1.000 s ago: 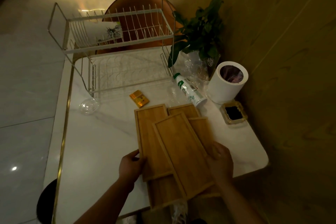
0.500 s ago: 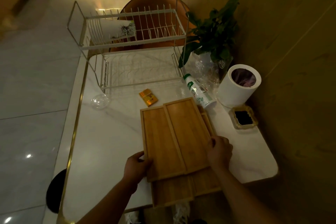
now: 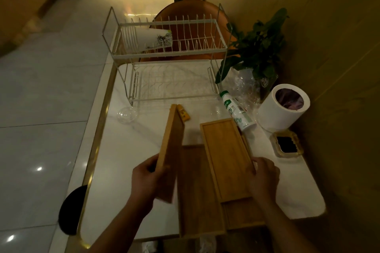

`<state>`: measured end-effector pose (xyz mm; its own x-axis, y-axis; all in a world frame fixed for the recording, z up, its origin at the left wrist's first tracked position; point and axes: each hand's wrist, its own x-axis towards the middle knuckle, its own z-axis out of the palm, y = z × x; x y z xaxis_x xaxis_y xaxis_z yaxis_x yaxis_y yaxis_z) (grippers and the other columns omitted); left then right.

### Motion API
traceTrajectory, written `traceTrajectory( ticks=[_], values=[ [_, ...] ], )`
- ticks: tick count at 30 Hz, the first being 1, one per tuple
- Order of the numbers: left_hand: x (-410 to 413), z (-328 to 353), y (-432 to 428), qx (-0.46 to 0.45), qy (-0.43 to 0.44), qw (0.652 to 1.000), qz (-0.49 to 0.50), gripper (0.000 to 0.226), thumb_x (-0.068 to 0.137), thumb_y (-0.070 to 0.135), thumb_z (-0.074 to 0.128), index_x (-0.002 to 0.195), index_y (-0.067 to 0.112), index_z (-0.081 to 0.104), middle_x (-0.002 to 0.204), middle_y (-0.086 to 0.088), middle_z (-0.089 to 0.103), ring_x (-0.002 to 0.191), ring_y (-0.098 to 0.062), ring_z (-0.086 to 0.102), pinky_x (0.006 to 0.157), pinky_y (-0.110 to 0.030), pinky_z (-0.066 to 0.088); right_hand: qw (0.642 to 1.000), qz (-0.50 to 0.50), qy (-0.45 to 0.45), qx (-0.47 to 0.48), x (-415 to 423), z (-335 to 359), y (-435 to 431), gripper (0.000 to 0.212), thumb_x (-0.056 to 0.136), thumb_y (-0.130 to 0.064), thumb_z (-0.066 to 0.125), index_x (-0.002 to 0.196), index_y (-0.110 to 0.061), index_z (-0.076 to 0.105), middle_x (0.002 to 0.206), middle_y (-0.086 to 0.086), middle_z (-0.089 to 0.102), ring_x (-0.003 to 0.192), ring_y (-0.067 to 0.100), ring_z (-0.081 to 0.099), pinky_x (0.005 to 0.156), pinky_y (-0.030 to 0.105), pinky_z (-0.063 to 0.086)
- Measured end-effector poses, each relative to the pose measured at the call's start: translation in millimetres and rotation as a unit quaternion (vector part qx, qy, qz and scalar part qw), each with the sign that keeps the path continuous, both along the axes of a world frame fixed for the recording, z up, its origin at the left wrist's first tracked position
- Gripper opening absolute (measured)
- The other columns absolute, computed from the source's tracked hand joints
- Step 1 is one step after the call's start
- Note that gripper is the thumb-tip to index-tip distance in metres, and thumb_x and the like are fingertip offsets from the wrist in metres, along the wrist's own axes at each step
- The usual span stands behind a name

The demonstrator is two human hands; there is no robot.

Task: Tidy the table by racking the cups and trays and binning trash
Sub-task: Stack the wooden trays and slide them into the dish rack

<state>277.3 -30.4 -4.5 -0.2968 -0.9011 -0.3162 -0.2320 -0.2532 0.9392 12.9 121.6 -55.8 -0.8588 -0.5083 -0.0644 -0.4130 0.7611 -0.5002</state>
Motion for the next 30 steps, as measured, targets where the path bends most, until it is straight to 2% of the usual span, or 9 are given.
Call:
traceTrajectory(
  ticks=[2,4,7,11,17,20,24,27,30],
  values=[
    [12.7,4.1,-1.4,-0.155,-0.128,0.978,-0.049,0.036,0.081,0.014,0.077,0.112,0.031,0.073,0.082,0.004,0.071,0.073,-0.012,0.068,0.064,-0.027,0.056,0.997,0.05,0.019,-0.057,18.4,14.1,-9.3,0.029,0.09,-0.018,0.066,0.118,-0.012,0.064,0.122,0.01,0.06,0.113,0.032,0.052,0.086,0.039,0.046],
    [20.2,5.2,1.6,-0.286,-0.236,0.924,-0.091,0.037,0.079,0.009,0.078,0.114,0.019,0.073,0.078,0.007,0.057,0.064,-0.008,0.056,0.056,-0.02,0.044,0.962,0.046,-0.214,-0.164,56.1,30.3,-34.2,0.037,0.09,-0.026,0.067,0.125,-0.017,0.06,0.117,0.003,0.062,0.109,0.023,0.059,0.08,0.029,0.05],
    [27.1,0.0,11.5,-0.352,-0.288,0.88,-0.133,0.039,0.077,0.006,0.075,0.114,0.018,0.073,0.085,0.003,0.058,0.067,-0.02,0.062,0.056,-0.024,0.047,0.839,0.058,-0.511,-0.179,116.3,43.1,-84.0,0.059,0.081,-0.045,0.072,0.133,-0.024,0.052,0.124,-0.001,0.063,0.112,0.018,0.063,0.091,0.045,0.056],
    [36.2,-13.7,25.9,-0.406,-0.307,0.842,-0.178,0.045,0.08,0.012,0.074,0.123,0.027,0.068,0.089,0.002,0.062,0.074,-0.018,0.062,0.056,-0.029,0.052,0.873,0.04,-0.465,-0.14,158.4,35.0,-130.7,0.042,0.084,-0.033,0.071,0.119,-0.015,0.057,0.111,0.005,0.069,0.099,0.022,0.068,0.089,0.047,0.057],
    [71.2,-22.5,11.6,-0.289,-0.288,0.908,-0.093,0.054,0.085,0.061,0.058,0.127,0.028,0.062,0.116,0.002,0.055,0.103,-0.011,0.051,0.087,-0.03,0.048,0.851,0.04,-0.496,-0.169,164.9,23.8,-150.5,0.009,0.089,-0.01,0.062,0.094,-0.017,0.064,0.094,0.007,0.071,0.081,0.019,0.068,0.065,0.03,0.054],
    [95.6,-31.8,-17.1,-0.163,-0.342,0.925,-0.033,0.068,0.091,0.056,0.057,0.149,0.024,0.041,0.145,-0.005,0.044,0.129,-0.023,0.046,0.105,-0.043,0.045,0.83,0.076,-0.527,-0.168,159.1,27.6,-156.7,0.016,0.091,-0.012,0.062,0.106,-0.015,0.067,0.099,0.004,0.073,0.088,0.019,0.07,0.073,0.032,0.057],
    [108.4,-33.8,-46.8,0.107,-0.118,0.987,0.01,0.04,0.094,0.049,0.058,0.13,0.033,0.063,0.121,-0.002,0.07,0.111,-0.024,0.065,0.086,-0.04,0.055,0.807,0.097,-0.563,-0.153,156.3,28.1,-156.1,0.025,0.092,-0.018,0.064,0.117,-0.016,0.065,0.11,0.005,0.073,0.101,0.022,0.07,0.078,0.035,0.055],
    [109.8,-41.7,-47.6,0.118,-0.059,0.99,0.042,0.013,0.095,0.042,0.06,0.095,0.047,0.072,0.103,0.006,0.074,0.1,-0.019,0.068,0.077,-0.039,0.058,0.811,0.11,-0.559,-0.135,156.7,30.4,-150.2,0.03,0.094,-0.02,0.062,0.123,-0.013,0.061,0.115,0.005,0.071,0.103,0.021,0.068,0.076,0.033,0.055],
    [106.5,-52.2,-45.4,0.083,-0.072,0.991,0.081,0.026,0.096,0.038,0.06,0.08,0.054,0.073,0.086,0.015,0.076,0.086,-0.006,0.068,0.067,-0.027,0.054,0.874,0.137,-0.451,-0.12,140.5,37.6,-136.8,0.033,0.095,-0.017,0.06,0.128,-0.017,0.057,0.12,0.004,0.065,0.105,0.02,0.065,0.075,0.033,0.057]
  ],
)
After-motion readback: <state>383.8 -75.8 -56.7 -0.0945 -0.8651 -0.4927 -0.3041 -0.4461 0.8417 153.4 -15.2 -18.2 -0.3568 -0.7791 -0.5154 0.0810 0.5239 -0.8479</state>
